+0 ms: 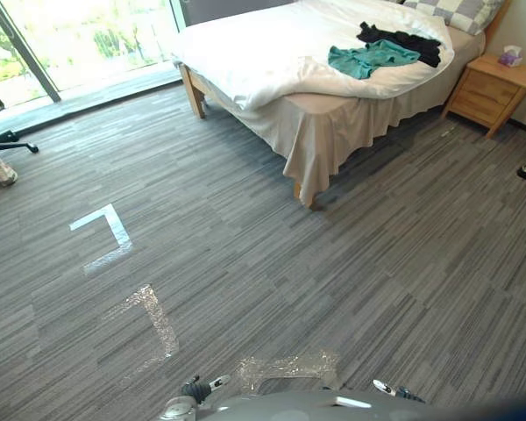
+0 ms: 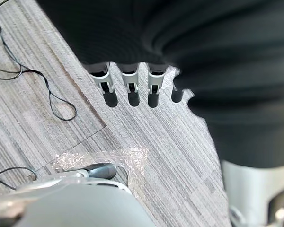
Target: Tidy the bed and pick cloth on bed and put in laundry
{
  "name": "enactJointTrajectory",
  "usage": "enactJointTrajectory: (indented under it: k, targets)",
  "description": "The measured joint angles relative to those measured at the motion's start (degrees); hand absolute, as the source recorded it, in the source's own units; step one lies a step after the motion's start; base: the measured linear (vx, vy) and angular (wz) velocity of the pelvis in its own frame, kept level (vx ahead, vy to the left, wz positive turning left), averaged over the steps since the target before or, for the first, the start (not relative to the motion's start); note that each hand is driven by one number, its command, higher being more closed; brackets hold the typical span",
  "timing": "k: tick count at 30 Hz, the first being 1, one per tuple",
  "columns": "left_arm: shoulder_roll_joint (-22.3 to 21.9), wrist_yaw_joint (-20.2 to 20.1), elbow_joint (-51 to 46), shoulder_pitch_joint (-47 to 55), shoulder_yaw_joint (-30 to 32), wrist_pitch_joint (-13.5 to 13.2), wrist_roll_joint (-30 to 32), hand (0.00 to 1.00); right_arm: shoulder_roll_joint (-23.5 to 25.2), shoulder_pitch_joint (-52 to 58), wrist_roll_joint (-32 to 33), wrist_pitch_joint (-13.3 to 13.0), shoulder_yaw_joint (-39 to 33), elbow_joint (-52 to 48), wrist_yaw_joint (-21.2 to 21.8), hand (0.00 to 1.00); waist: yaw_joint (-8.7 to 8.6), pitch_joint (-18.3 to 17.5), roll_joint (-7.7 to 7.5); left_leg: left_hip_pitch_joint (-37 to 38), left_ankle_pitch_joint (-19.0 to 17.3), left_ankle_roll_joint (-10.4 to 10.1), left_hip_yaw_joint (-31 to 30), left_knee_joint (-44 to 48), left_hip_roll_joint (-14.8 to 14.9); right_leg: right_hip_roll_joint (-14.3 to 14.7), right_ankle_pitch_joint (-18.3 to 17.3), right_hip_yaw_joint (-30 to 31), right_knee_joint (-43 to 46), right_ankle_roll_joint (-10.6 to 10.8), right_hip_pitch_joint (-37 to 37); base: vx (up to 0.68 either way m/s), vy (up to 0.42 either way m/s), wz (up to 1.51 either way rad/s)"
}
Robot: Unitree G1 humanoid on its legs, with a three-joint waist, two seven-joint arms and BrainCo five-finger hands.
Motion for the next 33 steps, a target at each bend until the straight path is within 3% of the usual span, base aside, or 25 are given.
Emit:
enactJointTrajectory:
  k: [33]
  targets:
    - [0.6, 0.5, 0.0, -1.8, -1.0, 3.1, 0.2, 0.0, 0.9, -0.7, 0.1, 0.6, -2.3, 0.0, -1.0, 0.0, -0.06, 2.7, -1.15, 2.7, 0.1, -0.4, 1.1, -1.3, 0.3, 0.5, 0.1, 0.5, -0.9, -0.4, 2.0, -0.03, -0.021, -0.01]
